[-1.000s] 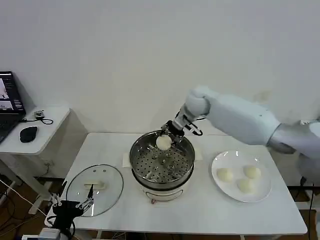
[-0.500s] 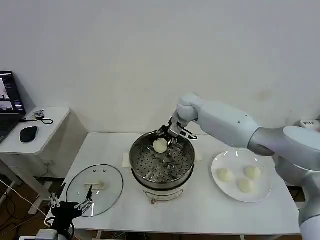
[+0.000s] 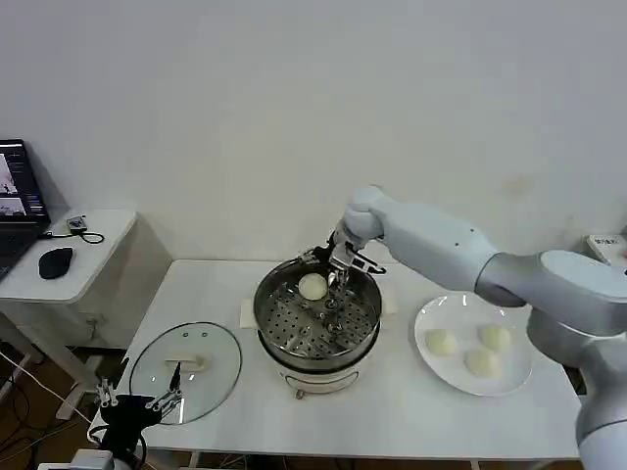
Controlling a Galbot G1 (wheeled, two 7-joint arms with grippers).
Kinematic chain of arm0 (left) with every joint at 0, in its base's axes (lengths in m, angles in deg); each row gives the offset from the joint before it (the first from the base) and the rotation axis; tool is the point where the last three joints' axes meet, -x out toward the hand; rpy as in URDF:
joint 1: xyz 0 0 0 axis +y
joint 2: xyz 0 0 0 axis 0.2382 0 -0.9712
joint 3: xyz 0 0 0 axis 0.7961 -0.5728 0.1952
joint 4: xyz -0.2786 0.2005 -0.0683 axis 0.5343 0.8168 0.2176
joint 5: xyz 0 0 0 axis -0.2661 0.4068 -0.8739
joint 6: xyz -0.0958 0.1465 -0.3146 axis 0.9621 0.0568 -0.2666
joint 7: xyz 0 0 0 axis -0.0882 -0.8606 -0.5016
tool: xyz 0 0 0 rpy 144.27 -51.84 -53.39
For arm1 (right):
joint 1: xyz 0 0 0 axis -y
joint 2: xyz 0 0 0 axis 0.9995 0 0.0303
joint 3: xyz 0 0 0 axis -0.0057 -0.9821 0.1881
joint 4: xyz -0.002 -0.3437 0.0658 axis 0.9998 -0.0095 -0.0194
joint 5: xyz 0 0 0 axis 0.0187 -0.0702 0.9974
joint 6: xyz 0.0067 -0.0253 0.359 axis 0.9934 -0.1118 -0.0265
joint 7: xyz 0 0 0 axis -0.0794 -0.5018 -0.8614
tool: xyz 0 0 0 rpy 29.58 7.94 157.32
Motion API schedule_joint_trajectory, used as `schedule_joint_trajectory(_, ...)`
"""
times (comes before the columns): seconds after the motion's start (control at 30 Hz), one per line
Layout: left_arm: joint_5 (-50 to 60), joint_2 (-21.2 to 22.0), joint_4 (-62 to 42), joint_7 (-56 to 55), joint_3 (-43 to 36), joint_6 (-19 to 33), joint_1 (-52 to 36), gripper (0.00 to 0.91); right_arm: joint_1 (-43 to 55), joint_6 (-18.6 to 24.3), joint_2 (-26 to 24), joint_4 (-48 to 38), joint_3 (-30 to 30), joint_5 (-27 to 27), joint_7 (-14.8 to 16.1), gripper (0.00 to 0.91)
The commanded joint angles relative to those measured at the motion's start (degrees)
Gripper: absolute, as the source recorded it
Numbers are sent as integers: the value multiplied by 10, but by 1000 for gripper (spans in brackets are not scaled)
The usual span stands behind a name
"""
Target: Take steamed baozi put them in steamer then cover it.
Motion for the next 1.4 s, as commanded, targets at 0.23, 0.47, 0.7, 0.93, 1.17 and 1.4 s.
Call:
schedule_joint_trajectory(0.23, -24, -22, -4, 3, 2, -5, -12, 907, 138, -170, -163, 198, -39, 189, 16, 907)
schedule_joint_trajectory(0.47, -41, -41, -2, 4, -7, -6, -26, 907, 183, -256, -339, 283, -82, 206, 8, 907)
schedule_joint_trajectory(0.7, -31, -46, -3, 4, -40, -4, -43, 907, 137, -340, -506, 361, -124, 167, 8, 907)
schedule_joint_trajectory(0.93, -7, -46, -7, 6, -60, -1, -47, 907, -24, -372, -579, 393, -28, 157, 3, 907)
schedule_joint_trajectory(1.17, 1, -40, -13, 7, -66, 1, -45, 907, -167, -400, -541, 348, 73, 138, -14, 907)
schedule_joint_trajectory(1.4, 8, -37, -17, 7, -64, 0, -42, 907, -227, -421, -480, 285, 108, 147, -11, 907)
